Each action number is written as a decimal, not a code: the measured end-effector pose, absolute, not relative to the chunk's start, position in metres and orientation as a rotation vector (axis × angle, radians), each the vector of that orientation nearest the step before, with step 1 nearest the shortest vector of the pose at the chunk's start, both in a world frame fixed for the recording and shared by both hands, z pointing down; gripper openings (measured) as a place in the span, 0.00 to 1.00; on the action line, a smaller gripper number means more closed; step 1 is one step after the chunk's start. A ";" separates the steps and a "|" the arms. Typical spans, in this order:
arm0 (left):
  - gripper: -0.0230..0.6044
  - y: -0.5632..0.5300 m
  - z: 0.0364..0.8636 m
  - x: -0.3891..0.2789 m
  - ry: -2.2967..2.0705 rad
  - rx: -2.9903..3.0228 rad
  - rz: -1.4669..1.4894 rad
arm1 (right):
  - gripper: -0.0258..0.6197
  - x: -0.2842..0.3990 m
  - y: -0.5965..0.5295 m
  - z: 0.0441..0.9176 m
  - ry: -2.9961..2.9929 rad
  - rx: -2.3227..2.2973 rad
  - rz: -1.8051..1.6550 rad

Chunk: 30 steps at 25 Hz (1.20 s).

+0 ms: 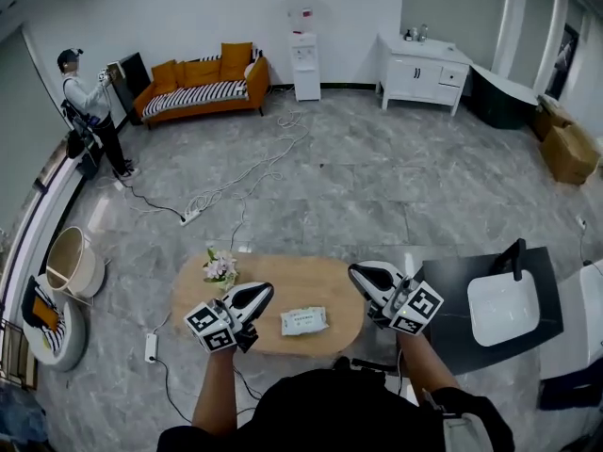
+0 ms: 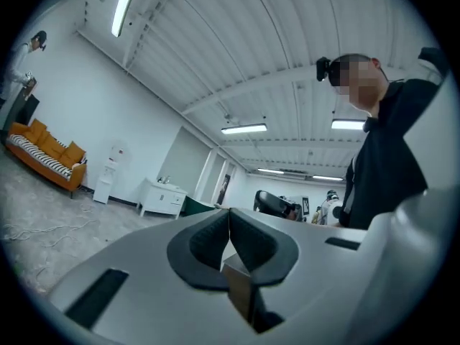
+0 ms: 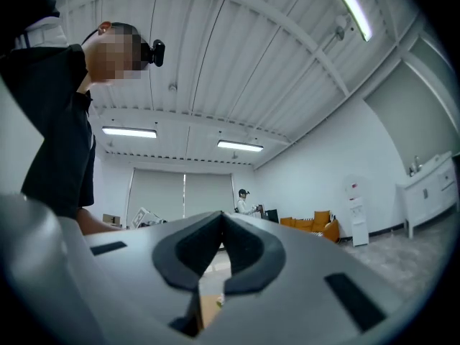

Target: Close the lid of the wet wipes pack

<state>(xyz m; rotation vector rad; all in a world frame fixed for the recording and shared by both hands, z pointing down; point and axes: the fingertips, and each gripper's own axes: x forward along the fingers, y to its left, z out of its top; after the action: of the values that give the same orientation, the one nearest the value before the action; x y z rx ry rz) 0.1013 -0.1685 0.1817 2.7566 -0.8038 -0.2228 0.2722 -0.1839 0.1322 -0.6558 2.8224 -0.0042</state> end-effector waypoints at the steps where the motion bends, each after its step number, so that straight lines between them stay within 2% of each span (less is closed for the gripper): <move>1: 0.06 -0.160 0.178 0.104 -0.767 2.765 -0.237 | 0.06 0.273 -0.176 0.129 2.810 -0.669 0.000; 7: 0.06 -0.107 0.172 0.102 -0.604 2.811 -0.280 | 0.06 0.268 -0.115 0.119 2.777 -0.801 0.040; 11: 0.06 -0.057 0.179 0.075 -0.507 2.806 -0.325 | 0.06 0.241 -0.061 0.118 2.735 -0.841 0.063; 18: 0.06 0.037 0.210 0.053 -0.444 2.739 -0.389 | 0.06 0.213 0.041 0.150 2.785 -0.895 -0.045; 24: 0.06 0.106 0.207 0.046 -0.495 2.740 -0.401 | 0.06 0.203 0.105 0.144 2.816 -0.790 -0.028; 30: 0.06 0.185 0.190 0.070 -0.619 2.760 -0.424 | 0.06 0.223 0.180 0.144 2.853 -0.647 -0.026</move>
<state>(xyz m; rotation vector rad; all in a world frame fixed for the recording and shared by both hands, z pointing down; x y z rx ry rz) 0.0698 0.1848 0.1904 2.7602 -0.6185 -0.4240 0.2233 0.1795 0.1439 -0.6471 2.8533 -0.0260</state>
